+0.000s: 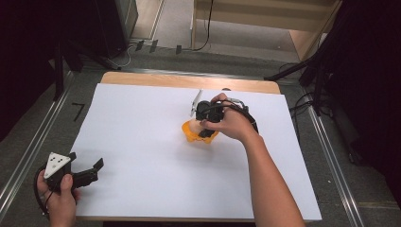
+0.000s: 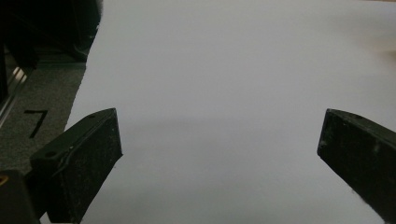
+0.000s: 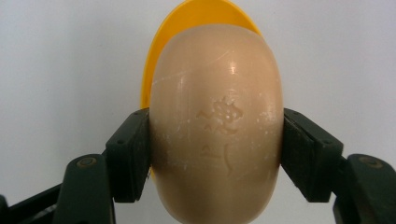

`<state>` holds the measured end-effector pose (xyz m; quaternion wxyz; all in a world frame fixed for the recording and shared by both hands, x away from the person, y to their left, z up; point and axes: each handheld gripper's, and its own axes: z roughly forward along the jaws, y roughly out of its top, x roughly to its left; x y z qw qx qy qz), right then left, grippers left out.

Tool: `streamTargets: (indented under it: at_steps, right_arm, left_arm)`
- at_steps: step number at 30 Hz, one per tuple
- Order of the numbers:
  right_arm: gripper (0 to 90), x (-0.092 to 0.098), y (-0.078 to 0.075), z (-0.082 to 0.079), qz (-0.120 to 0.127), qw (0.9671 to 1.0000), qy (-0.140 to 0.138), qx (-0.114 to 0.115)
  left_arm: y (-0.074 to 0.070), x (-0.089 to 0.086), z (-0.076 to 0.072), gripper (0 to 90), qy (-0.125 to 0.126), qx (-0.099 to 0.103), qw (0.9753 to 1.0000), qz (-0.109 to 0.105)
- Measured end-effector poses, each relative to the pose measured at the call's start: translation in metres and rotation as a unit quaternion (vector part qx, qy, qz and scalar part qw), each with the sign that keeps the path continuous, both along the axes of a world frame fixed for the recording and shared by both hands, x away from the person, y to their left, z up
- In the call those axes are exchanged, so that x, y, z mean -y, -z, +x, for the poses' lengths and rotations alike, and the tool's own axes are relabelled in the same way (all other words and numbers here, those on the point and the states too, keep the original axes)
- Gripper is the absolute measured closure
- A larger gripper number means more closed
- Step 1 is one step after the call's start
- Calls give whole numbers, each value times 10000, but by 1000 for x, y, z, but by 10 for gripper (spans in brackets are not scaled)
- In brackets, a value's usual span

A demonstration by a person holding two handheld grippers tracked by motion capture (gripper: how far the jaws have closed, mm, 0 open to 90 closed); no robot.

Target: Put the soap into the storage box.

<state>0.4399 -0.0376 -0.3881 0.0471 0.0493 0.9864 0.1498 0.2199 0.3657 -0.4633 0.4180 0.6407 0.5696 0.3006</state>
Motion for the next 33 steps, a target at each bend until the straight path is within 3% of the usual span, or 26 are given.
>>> streamTargets:
  at_steps: [6, 8, 13, 15, 21, 25, 33]
  right_arm:
    - [268, 1, -7, -2, 166, 9994, 88, 298]
    - [261, 2, -9, -4, 136, 9994, 116, 303]
    - [232, 4, -7, -5, 17, 9996, 150, 227]
    - [207, 7, -6, -5, 76, 9996, 214, 154]
    - [113, 22, -6, -8, 200, 9987, 469, 2]
    - [0, 32, -4, -11, 221, 9980, 585, 8]
    - [0, 62, 1, -21, 583, 9932, 1010, 3]
  left_arm:
    - [0, 0, 0, 1, -3, 0, 10000, -6]
    - [0, 0, 0, 1, -6, -4, 10000, -10]
    - [0, -1, 0, 1, -2, -5, 10000, -8]
    - [0, 0, 0, 1, -2, -3, 10000, -6]
    - [0, 0, 0, 1, -7, 2, 10000, -8]
    - [0, 1, 0, 1, -12, -13, 10000, 13]
    - [0, 0, 0, 1, 0, -31, 10000, 22]
